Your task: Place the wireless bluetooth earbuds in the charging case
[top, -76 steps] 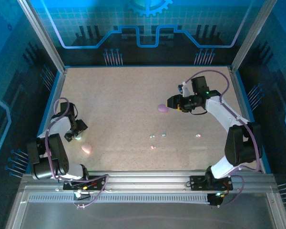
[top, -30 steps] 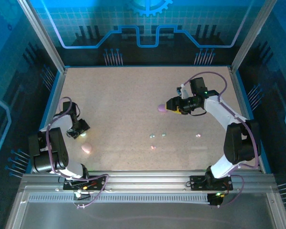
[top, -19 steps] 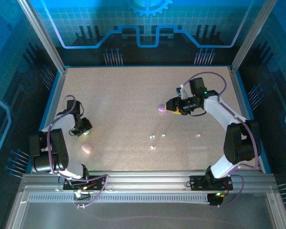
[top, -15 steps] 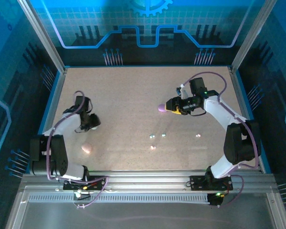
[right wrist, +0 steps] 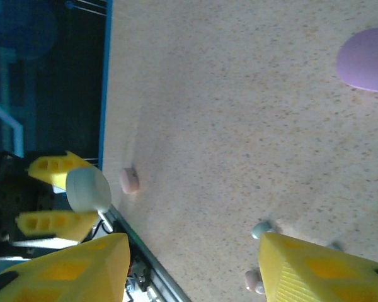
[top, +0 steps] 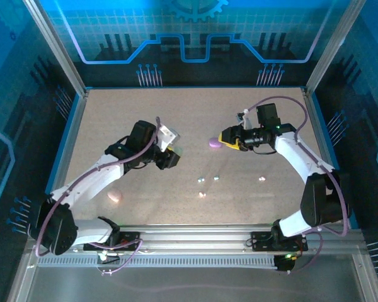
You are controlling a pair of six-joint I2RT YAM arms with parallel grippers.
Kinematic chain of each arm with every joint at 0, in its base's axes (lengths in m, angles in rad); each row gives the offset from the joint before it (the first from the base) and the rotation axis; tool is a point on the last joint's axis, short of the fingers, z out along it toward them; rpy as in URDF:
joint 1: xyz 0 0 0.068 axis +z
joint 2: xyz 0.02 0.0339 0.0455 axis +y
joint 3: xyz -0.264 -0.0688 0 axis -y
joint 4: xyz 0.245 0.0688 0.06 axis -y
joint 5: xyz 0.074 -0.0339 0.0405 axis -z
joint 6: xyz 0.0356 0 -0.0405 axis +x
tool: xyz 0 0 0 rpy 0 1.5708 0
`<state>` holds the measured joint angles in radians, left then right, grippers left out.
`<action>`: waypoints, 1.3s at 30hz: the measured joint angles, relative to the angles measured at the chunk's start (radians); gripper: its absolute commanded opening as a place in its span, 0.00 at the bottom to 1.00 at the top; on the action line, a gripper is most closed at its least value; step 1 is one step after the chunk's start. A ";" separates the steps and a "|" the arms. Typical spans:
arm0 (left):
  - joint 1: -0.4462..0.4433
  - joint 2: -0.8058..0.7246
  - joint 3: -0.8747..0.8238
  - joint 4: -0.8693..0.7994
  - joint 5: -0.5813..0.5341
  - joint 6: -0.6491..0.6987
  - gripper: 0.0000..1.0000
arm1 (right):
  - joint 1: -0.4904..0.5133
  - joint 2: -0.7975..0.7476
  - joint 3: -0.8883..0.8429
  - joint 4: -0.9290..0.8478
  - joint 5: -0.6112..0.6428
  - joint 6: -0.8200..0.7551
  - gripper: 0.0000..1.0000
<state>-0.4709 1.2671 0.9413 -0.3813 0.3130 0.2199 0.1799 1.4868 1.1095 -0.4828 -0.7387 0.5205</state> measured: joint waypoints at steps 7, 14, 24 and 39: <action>-0.073 -0.035 0.038 -0.027 0.047 0.194 0.30 | 0.026 -0.060 0.000 0.004 -0.092 0.007 0.56; -0.126 -0.016 0.119 -0.042 0.045 0.293 0.30 | 0.132 -0.062 0.019 0.000 -0.153 0.008 0.56; -0.135 0.035 0.163 -0.077 0.032 0.342 0.30 | 0.208 -0.061 0.080 -0.007 -0.187 0.008 0.57; -0.157 0.035 0.172 -0.083 0.024 0.359 0.31 | 0.298 0.043 0.124 -0.025 -0.176 0.015 0.43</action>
<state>-0.6281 1.3018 1.1133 -0.4644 0.3374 0.5793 0.4782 1.5295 1.2331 -0.5079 -0.9150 0.5358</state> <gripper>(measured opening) 0.392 0.472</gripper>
